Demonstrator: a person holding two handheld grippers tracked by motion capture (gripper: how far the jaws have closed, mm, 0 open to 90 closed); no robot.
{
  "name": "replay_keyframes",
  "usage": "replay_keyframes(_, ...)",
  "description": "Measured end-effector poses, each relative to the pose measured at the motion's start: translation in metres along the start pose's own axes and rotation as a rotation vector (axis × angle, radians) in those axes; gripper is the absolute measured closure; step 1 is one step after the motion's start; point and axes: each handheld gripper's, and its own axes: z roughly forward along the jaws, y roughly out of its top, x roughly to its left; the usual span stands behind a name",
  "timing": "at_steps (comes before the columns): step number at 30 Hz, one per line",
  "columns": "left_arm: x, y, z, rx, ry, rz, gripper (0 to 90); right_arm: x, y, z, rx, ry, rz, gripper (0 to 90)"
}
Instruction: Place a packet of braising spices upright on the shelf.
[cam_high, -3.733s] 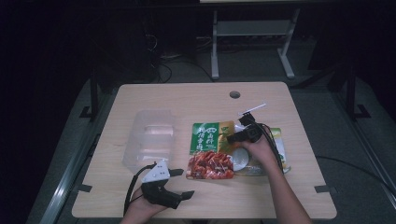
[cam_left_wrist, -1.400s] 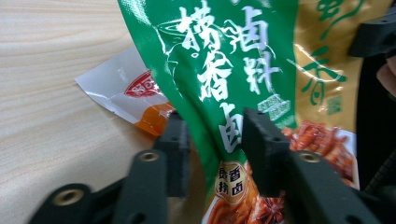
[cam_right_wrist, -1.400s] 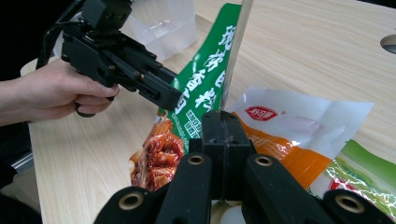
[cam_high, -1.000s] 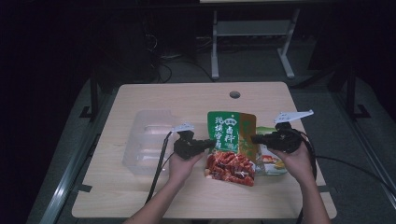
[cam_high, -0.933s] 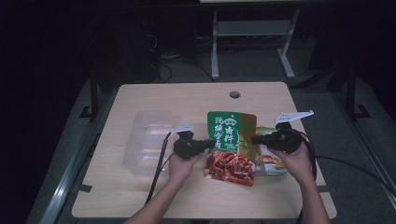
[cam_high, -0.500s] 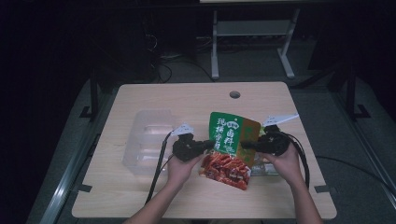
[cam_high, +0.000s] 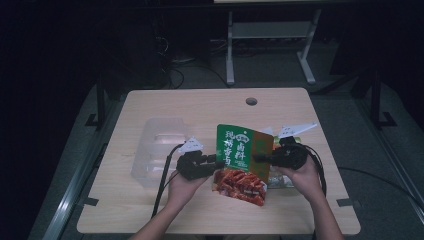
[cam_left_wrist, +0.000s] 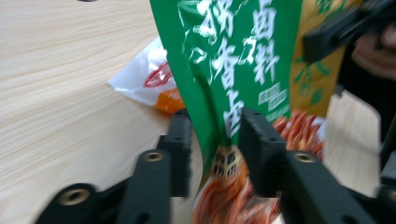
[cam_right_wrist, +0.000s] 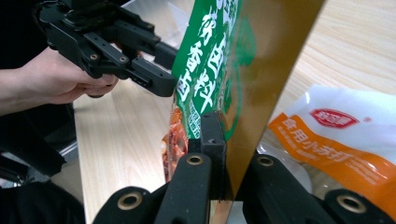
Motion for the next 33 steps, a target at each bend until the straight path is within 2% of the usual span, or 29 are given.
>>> replay_keyframes(2,-0.003,-0.002,-0.004,0.004,-0.006,0.017,55.3,0.007,0.003,-0.001,0.002,-0.004,-0.020,89.7)
replay_keyframes(3,-0.005,-0.003,-0.005,0.010,0.005,0.036,53.9,0.011,0.004,-0.002,0.005,-0.003,-0.033,89.7)
replay_keyframes(8,-0.012,-0.011,-0.011,0.038,0.011,0.089,45.8,0.026,0.011,-0.007,0.002,-0.015,-0.080,89.7)
replay_keyframes(9,-0.013,-0.012,-0.014,0.046,0.010,0.104,44.1,0.028,0.013,-0.008,-0.002,-0.019,-0.095,89.7)
replay_keyframes(10,-0.015,-0.014,-0.015,0.045,-0.001,0.099,43.3,0.031,0.015,-0.009,-0.004,-0.021,-0.095,89.8)
replay_keyframes(12,-0.017,-0.019,-0.021,0.073,-0.009,0.131,39.6,0.037,0.019,-0.011,-0.010,-0.031,-0.116,89.8)
replay_keyframes(15,-0.023,-0.024,-0.029,0.087,-0.011,0.163,35.9,0.046,0.025,-0.012,-0.011,-0.044,-0.139,89.9)
replay_keyframes(19,-0.027,-0.034,-0.040,0.096,-0.035,0.177,33.1,0.053,0.038,-0.012,-0.011,-0.059,-0.165,89.9)
replay_keyframes(25,-0.025,-0.045,-0.049,0.089,-0.071,0.163,30.6,0.053,0.061,-0.011,-0.041,-0.034,-0.159,89.9)
replay_keyframes(27,-0.024,-0.044,-0.051,0.086,-0.070,0.177,30.1,0.053,0.071,-0.009,-0.040,-0.038,-0.164,89.9)
replay_keyframes(28,-0.024,-0.044,-0.051,0.086,-0.070,0.177,29.9,0.053,0.071,-0.009,-0.040,-0.038,-0.164,89.9)
replay_keyframes(29,-0.025,-0.044,-0.052,0.065,-0.076,0.164,29.8,0.054,0.079,-0.007,-0.034,-0.050,-0.170,89.9)
replay_keyframes(33,-0.023,-0.045,-0.053,0.061,-0.067,0.172,29.3,0.055,0.093,-0.004,-0.028,-0.076,-0.187,89.9)
